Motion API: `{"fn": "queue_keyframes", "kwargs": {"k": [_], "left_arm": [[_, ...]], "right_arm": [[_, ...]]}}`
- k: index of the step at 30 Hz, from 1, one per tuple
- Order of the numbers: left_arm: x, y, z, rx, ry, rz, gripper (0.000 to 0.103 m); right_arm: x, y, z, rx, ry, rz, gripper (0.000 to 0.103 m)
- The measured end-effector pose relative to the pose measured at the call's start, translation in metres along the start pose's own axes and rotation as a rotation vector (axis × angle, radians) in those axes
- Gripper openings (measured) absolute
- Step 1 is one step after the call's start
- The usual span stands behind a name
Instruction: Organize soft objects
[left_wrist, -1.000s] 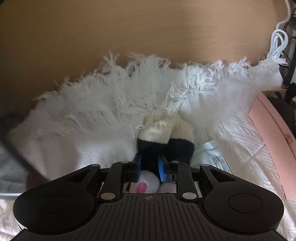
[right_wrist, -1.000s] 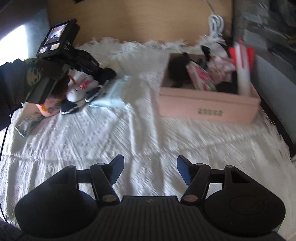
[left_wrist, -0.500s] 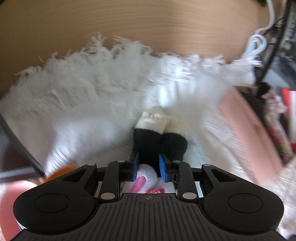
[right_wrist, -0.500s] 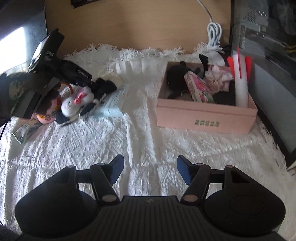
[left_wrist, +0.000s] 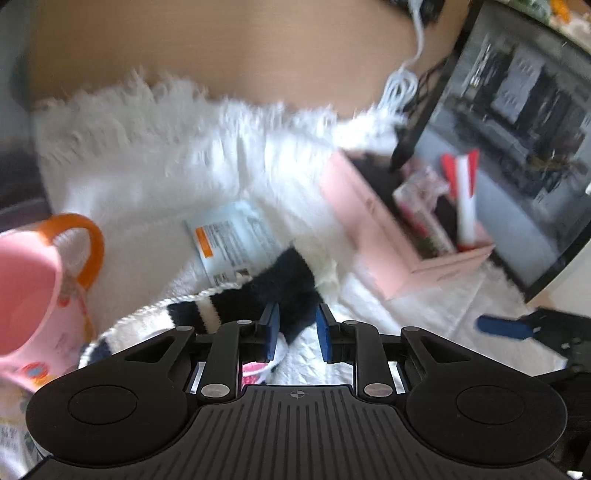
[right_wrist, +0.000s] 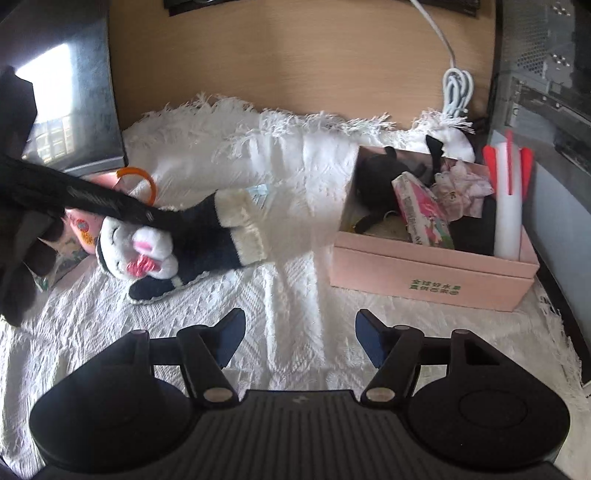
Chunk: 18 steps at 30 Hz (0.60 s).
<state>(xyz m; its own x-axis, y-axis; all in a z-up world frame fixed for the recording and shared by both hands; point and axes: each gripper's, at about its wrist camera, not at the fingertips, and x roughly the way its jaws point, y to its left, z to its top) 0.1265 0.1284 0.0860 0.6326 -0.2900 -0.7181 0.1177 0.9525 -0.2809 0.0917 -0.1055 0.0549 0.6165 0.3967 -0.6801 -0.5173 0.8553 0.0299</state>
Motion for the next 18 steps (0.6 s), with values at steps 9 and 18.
{"fn": "queue_keyframes", "kwargs": {"k": [9,18], "left_arm": [[-0.001,0.037,-0.011,-0.067,-0.076,0.197,0.024],[0.005,0.042,-0.018,-0.144,-0.025,0.054,0.025]], "right_arm": [[0.001,0.043,-0.013,-0.179,0.004,0.065,0.067],[-0.002,0.05,-0.002,-0.216,-0.04,0.071,0.067]]}}
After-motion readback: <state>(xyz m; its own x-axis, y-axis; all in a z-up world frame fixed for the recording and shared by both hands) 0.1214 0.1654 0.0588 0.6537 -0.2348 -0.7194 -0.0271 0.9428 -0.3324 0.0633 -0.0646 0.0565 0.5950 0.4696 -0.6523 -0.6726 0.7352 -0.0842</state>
